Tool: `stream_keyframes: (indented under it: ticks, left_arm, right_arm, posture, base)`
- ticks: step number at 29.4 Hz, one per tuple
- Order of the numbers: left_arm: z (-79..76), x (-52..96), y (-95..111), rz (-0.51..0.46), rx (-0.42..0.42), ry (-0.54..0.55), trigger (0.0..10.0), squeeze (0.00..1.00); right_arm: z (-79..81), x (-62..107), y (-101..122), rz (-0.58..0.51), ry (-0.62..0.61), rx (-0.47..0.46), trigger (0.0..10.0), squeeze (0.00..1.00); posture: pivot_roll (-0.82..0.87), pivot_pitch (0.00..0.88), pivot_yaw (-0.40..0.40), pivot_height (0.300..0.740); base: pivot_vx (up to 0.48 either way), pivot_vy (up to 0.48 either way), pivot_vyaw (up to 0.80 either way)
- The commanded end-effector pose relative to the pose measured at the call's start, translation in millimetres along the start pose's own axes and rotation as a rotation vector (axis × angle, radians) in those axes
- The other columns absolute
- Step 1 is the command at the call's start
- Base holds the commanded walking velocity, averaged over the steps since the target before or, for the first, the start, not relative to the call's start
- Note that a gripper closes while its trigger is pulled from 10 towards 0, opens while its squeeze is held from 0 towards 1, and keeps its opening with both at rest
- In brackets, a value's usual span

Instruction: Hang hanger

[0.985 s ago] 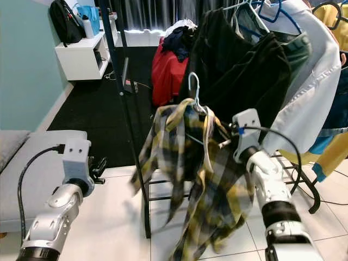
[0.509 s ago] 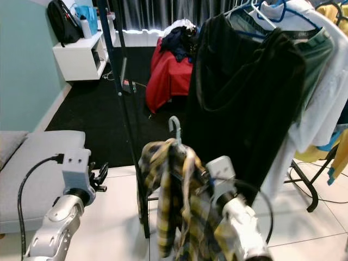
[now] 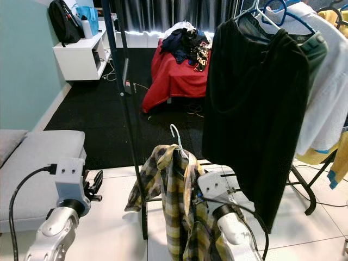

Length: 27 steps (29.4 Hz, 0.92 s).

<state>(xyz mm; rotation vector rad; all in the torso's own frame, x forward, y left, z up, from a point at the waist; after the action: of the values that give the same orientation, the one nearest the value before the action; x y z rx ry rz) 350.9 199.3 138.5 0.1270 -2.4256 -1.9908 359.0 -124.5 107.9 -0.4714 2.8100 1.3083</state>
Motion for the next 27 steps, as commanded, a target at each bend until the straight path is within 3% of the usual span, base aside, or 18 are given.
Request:
stream_keyframes:
  ticks: [1,5,6,8,11,13,14,16,18,19,21,22,27]
  left_arm:
    - [-6.2,2.8,-1,-0.002,-0.021,-0.029,10.0,0.00]
    - [-2.5,2.7,0,-0.021,-0.024,-0.009,10.0,0.00]
    - [-6.8,4.0,3,-0.049,-0.008,-0.031,10.0,0.00]
    - [-6.8,4.0,3,-0.049,-0.008,-0.031,10.0,0.00]
    - [-11.1,6.0,4,-0.067,-0.011,-0.045,10.0,0.00]
    - [-8.2,6.0,3,-0.069,-0.004,-0.022,10.0,0.00]
    - [-6.0,5.3,2,-0.067,-0.011,-0.005,10.0,0.00]
    - [-6.4,3.9,3,-0.072,-0.020,0.002,10.0,0.00]
    - [-7.2,3.0,4,-0.075,-0.027,0.003,10.0,0.00]
    - [-7.9,1.2,5,-0.081,-0.029,0.006,10.0,0.00]
    - [-7.9,1.2,5,-0.081,-0.029,0.006,10.0,0.00]
    - [-8.8,-1.5,7,-0.090,-0.029,0.008,10.0,0.00]
    - [-8.7,-2.8,9,-0.097,-0.030,0.015,10.0,0.00]
  right_arm:
    - [-4.3,2.9,4,-0.009,-0.048,0.027,10.0,0.00]
    - [-10.5,6.0,5,-0.005,-0.105,-0.009,10.0,0.00]
    - [-21.1,8.9,12,-0.044,-0.161,0.002,10.0,0.00]
    - [-21.1,8.9,12,-0.044,-0.161,0.002,10.0,0.00]
    - [-33.4,14.3,22,-0.103,-0.231,0.029,10.0,0.00]
    - [-42.5,17.7,29,-0.138,-0.294,-0.017,10.0,0.00]
    - [-42.2,16.1,29,-0.136,-0.298,-0.125,10.0,0.00]
    - [-45.8,14.7,37,-0.173,-0.308,-0.128,10.0,0.00]
    - [-48.2,13.8,43,-0.200,-0.314,-0.119,10.0,0.00]
    - [-53.2,13.6,53,-0.241,-0.334,-0.049,10.0,0.00]
    - [-53.2,13.6,53,-0.241,-0.334,-0.049,10.0,0.00]
    - [-58.2,13.0,65,-0.305,-0.351,0.023,10.0,0.00]
    - [-58.4,12.0,73,-0.348,-0.339,0.013,10.0,0.00]
  posture:
    - [0.04,0.172,-0.052,0.740]
    - [0.04,0.175,-0.047,0.740]
    - [0.04,0.176,-0.044,0.740]
    - [0.04,0.176,-0.044,0.740]
    - [0.04,0.173,-0.046,0.740]
    - [0.03,0.175,-0.042,0.740]
    - [0.03,0.172,-0.038,0.740]
    - [0.03,0.171,-0.037,0.740]
    - [0.03,0.171,-0.037,0.740]
    - [0.04,0.174,-0.035,0.740]
    - [0.04,0.174,-0.035,0.740]
    - [0.03,0.173,-0.032,0.740]
    - [0.03,0.170,-0.035,0.740]
  base:
    - [0.000,0.000,0.00]
    - [0.000,0.000,0.00]
    - [0.000,0.000,0.00]
    - [0.000,0.000,0.00]
    - [0.000,0.000,0.00]
    - [0.000,0.000,0.00]
    - [0.000,0.000,0.00]
    - [0.000,0.000,0.00]
    - [0.000,0.000,0.00]
    - [0.000,0.000,0.00]
    - [0.000,0.000,0.00]
    - [0.000,0.000,0.00]
    - [0.000,0.000,0.00]
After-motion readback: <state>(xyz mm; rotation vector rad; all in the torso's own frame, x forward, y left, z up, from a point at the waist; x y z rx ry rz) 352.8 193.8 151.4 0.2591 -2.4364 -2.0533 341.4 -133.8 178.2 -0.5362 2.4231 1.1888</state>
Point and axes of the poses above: a point about 5 cm out from each wrist's last joint towards the gripper, its own x axis pointing back from the gripper into the wrist, its own y axis along the axis of the wrist's last joint, z = x × y, the point moved 6 cm from there along -x, pointing out of the wrist towards the gripper, and after that the axes turned 14 degrees about x, right-handed, at the moved point
